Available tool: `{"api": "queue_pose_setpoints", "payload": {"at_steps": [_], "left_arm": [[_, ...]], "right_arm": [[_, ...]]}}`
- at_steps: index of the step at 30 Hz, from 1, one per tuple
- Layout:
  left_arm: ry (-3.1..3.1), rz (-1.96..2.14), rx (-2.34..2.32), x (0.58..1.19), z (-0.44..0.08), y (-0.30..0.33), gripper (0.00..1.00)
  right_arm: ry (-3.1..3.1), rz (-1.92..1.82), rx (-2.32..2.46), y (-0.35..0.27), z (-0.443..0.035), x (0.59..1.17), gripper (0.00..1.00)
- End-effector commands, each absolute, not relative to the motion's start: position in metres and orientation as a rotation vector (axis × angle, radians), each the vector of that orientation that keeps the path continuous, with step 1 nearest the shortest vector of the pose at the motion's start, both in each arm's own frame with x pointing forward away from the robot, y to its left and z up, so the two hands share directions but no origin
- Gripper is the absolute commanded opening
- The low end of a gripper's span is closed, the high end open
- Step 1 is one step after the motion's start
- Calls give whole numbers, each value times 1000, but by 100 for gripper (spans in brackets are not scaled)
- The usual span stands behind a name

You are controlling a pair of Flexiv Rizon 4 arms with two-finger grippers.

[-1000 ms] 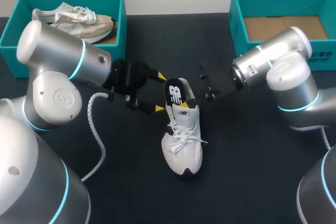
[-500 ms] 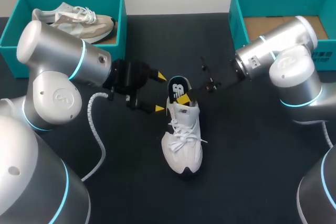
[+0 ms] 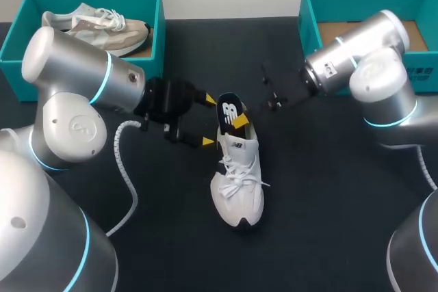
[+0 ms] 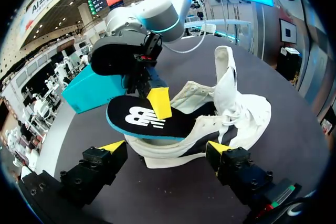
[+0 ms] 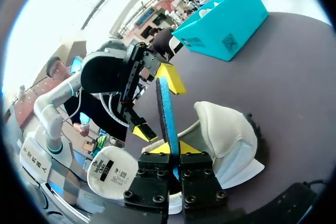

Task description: Take the shoe out of the shoebox, open the shoe tongue, remove and reinsert the insole, then place the shoe into the shoebox

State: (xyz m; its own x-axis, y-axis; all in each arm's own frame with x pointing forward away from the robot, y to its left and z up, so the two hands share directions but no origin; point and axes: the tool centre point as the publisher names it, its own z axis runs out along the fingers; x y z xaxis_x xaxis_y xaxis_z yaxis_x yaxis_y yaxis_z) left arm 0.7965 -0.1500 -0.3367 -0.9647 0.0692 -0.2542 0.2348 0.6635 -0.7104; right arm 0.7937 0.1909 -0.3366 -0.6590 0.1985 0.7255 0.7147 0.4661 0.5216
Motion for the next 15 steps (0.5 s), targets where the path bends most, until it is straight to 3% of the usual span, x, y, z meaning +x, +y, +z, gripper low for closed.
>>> {"api": "queue_pose_setpoints", "payload": {"at_steps": [1,12,15], "left_arm": [[2675,-1180,247,796,-337,-151,100],[2675,-1180,247,796,-337,-151,100],[2675,-1180,247,796,-337,-151,100]], "right_arm": [[-2086,-1138,-794,192,-333,795,0],[-2021,-1100,-851,194,-336,790,0],[-2021,-1100,-851,195,-338,785,9]]}}
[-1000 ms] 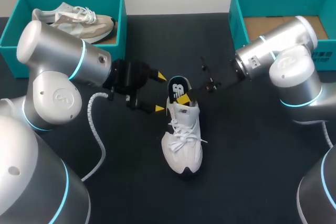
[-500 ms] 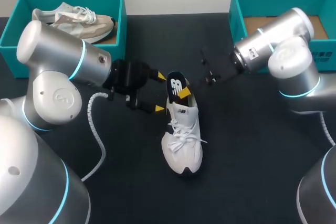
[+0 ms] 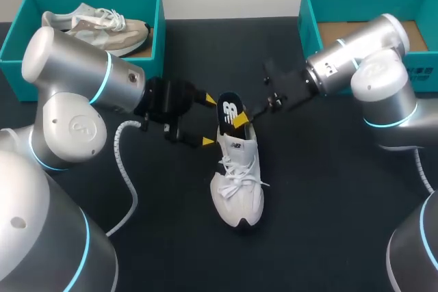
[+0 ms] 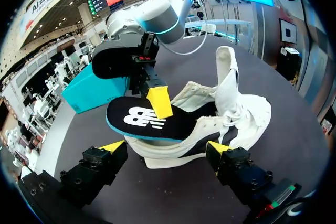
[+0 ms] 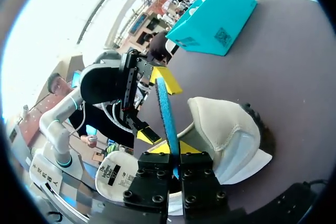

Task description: Take the shoe out of the shoebox, open the shoe tongue, remove and reinsert the insole, then place the shoe into the shoebox

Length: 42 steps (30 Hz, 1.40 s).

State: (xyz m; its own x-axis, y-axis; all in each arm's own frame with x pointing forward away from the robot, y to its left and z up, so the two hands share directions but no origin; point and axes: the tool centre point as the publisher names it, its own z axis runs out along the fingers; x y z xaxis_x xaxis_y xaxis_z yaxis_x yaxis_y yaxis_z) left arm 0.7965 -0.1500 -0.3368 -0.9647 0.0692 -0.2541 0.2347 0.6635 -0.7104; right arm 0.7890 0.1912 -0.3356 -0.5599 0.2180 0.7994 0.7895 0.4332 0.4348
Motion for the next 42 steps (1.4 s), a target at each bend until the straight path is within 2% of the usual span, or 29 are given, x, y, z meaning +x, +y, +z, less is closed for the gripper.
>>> {"api": "queue_pose_setpoints", "payload": {"at_steps": [1,4,7,8,12,13,14,15,30,42], "left_arm": [[2675,-1180,247,796,-337,-151,100],[2675,-1180,247,796,-337,-151,100],[2675,-1180,247,796,-337,-151,100],[2675,-1180,247,796,-337,-151,100],[2675,-1180,247,796,-337,-151,100],[2675,-1180,247,796,-337,-151,100],[2675,-1180,247,796,-337,-151,100],[2675,-1180,247,796,-337,-151,100],[2675,-1180,247,796,-337,-151,100],[2675,-1180,247,796,-337,-151,100]], "right_arm": [[-2021,-1091,-851,195,-339,783,11],[-2023,-1075,-864,195,-341,778,14],[-2024,-1055,-871,195,-345,774,29],[-2025,-1032,-875,196,-346,773,29],[-2027,-1004,-879,197,-348,771,25],[-2029,-998,-882,197,-348,771,20],[-2030,-989,-885,198,-348,771,5],[-2034,-980,-886,198,-348,771,0],[-2023,-778,-915,196,-350,758,0],[-2030,-778,-958,194,-353,751,1]]}}
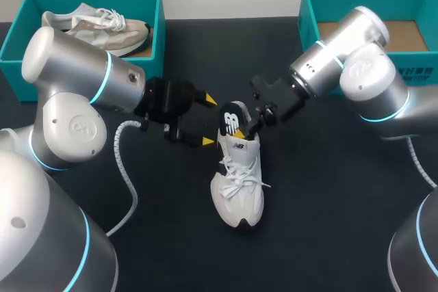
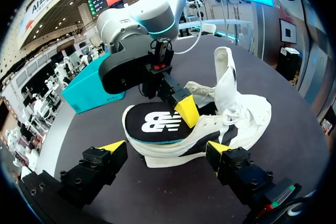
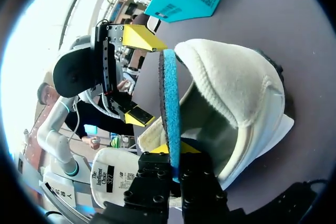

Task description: Take the shoe out of the shoebox, open the shoe tongue, remove and reinsert the insole, then place the shoe into the shoebox

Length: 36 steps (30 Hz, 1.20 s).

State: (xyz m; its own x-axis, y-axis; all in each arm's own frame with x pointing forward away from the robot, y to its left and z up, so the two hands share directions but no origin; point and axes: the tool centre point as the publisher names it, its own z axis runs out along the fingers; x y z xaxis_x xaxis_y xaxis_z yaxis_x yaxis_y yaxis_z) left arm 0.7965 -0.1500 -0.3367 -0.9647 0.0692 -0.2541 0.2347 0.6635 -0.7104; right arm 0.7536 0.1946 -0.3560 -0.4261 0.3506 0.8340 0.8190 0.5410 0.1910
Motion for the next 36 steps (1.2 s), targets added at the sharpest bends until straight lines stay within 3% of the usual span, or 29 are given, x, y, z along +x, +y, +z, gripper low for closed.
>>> {"api": "queue_pose_setpoints", "payload": {"at_steps": [1,3,5,18,21,23,25,36], "left_arm": [[2675,-1180,247,796,-337,-151,100],[2675,-1180,247,796,-337,-151,100],[2675,-1180,247,796,-337,-151,100],[2675,-1180,247,796,-337,-151,100],[2675,-1180,247,796,-337,-151,100],[2675,-1180,247,796,-337,-151,100],[2675,-1180,247,796,-337,-151,100],[2675,-1180,247,796,-337,-151,100]], "right_arm": [[-2040,-781,-960,193,-351,752,5],[-2053,-779,-956,192,-347,756,29],[-2065,-779,-953,191,-344,758,35],[-2119,-781,-921,194,-334,776,41],[-2131,-778,-916,191,-332,782,38],[-2135,-776,-914,189,-332,785,30],[-2133,-763,-910,188,-333,787,0],[-2062,-685,-947,190,-347,773,0]]}}
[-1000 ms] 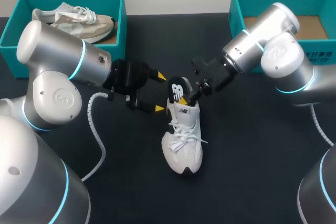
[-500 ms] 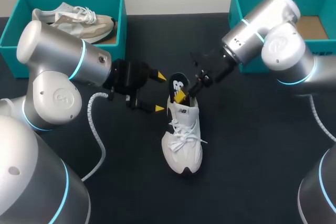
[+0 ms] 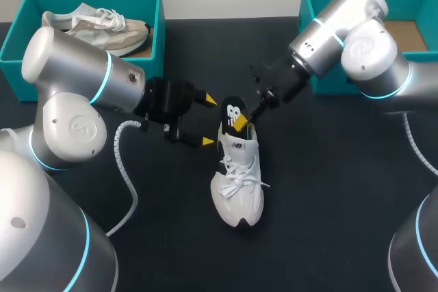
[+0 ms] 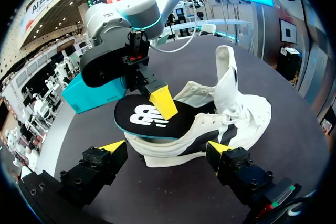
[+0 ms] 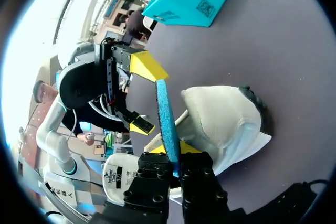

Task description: Take the shoe out of the shoebox, open the shoe tongue, remove and reinsert the insole, then place the shoe into the shoebox

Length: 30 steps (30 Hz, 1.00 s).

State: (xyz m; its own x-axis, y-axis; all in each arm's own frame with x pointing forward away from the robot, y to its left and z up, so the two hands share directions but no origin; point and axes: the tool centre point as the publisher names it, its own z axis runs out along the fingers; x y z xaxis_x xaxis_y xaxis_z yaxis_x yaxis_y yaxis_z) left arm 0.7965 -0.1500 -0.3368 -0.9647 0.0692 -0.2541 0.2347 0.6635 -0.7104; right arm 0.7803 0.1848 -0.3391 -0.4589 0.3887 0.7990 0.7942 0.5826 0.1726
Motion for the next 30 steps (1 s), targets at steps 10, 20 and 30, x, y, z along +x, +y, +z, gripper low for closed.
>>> {"api": "queue_pose_setpoints", "payload": {"at_steps": [10,20,30], "left_arm": [[2675,-1180,247,796,-337,-151,100],[2675,-1180,247,796,-337,-151,100],[2675,-1180,247,796,-337,-151,100]], "right_arm": [[-2020,-632,-979,195,-354,750,0],[-2068,-631,-991,194,-341,758,27],[-2117,-633,-978,195,-332,769,38]]}}
